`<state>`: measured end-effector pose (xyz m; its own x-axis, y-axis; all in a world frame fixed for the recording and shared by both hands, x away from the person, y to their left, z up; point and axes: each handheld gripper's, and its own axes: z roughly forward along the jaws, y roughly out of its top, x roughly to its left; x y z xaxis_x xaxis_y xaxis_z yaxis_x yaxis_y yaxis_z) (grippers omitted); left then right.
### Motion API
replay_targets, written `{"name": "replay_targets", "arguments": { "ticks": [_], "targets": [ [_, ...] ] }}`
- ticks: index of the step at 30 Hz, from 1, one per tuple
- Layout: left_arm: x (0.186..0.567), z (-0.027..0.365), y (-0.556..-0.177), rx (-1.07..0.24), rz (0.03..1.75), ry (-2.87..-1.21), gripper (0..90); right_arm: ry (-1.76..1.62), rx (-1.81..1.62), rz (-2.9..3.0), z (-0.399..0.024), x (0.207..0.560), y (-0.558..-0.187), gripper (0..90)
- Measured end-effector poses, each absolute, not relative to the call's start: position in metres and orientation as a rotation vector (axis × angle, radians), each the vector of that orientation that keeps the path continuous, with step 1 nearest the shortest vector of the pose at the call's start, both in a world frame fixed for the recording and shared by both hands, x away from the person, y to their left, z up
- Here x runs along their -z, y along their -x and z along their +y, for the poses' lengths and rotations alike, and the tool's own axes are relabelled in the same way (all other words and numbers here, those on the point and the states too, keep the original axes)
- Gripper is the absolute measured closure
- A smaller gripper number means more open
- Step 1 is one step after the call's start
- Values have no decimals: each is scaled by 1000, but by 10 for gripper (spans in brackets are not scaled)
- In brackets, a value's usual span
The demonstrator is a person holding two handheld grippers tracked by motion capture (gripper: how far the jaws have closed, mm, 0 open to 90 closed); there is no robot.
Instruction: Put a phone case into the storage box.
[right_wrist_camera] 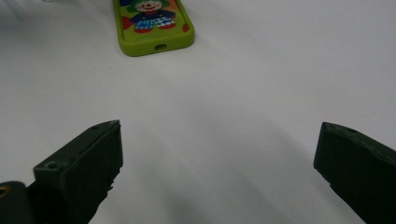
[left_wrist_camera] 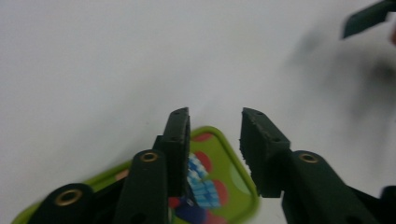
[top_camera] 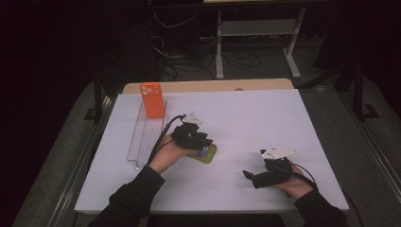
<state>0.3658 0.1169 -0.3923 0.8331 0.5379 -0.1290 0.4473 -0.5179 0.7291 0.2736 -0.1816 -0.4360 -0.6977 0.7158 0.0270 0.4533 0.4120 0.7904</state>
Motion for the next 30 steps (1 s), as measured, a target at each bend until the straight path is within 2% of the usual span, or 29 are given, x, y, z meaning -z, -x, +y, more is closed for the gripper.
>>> {"name": "replay_targets", "arguments": {
  "ticks": [17, 30],
  "targets": [
    [397, 160, -315, -161, 636, -2161, 221, -1044, -1167, 2357, -181, 435, -277, 5],
    [400, 165, -306, -196, 611, -2167, 6, -1028, -1145, 2455, -172, 422, -290, 5]
  ]
}}
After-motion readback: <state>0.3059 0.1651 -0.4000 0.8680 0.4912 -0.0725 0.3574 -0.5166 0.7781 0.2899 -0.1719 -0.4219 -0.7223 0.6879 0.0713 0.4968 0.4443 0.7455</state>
